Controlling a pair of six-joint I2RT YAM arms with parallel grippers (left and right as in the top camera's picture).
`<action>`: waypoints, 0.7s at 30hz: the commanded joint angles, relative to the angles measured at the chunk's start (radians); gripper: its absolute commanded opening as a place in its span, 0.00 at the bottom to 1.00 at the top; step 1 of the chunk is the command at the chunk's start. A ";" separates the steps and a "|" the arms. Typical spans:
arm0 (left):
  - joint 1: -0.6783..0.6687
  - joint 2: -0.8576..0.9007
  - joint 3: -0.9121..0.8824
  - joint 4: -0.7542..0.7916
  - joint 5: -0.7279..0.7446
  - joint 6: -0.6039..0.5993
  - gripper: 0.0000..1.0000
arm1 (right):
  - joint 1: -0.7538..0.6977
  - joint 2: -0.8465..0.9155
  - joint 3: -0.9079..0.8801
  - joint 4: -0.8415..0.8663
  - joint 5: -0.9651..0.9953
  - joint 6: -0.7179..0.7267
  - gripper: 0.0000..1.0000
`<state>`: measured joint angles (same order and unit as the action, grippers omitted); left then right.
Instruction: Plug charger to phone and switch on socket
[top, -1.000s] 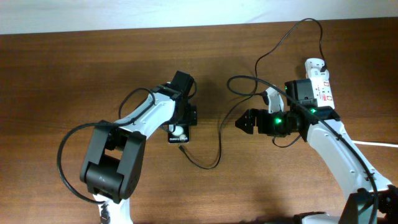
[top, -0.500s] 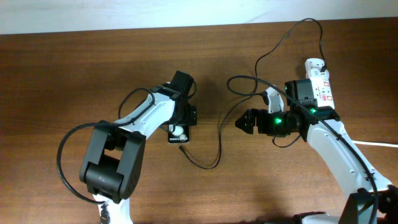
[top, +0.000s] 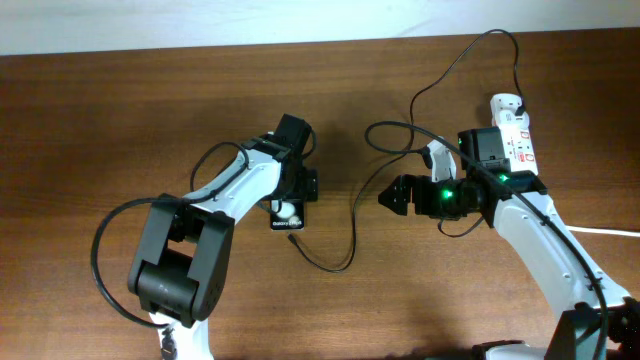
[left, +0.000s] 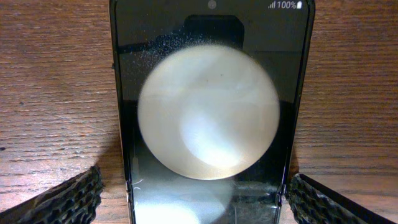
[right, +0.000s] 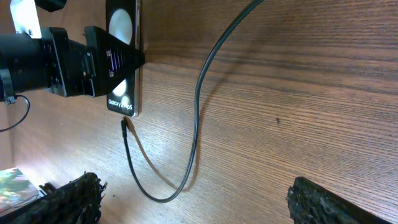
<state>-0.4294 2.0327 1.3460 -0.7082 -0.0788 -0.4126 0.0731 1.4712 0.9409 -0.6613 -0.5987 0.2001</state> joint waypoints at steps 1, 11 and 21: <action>0.007 0.034 -0.037 0.004 0.000 -0.002 0.99 | 0.005 0.005 0.014 0.003 0.010 -0.004 0.99; 0.007 0.034 -0.037 0.005 0.003 -0.001 0.99 | 0.005 0.005 0.014 0.059 0.027 -0.003 0.99; 0.009 0.033 -0.015 -0.028 0.084 0.051 0.91 | 0.029 0.005 0.013 0.025 -0.017 -0.005 0.99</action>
<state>-0.4282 2.0327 1.3464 -0.7090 -0.0673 -0.3775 0.0750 1.4719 0.9409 -0.6292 -0.6006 0.2031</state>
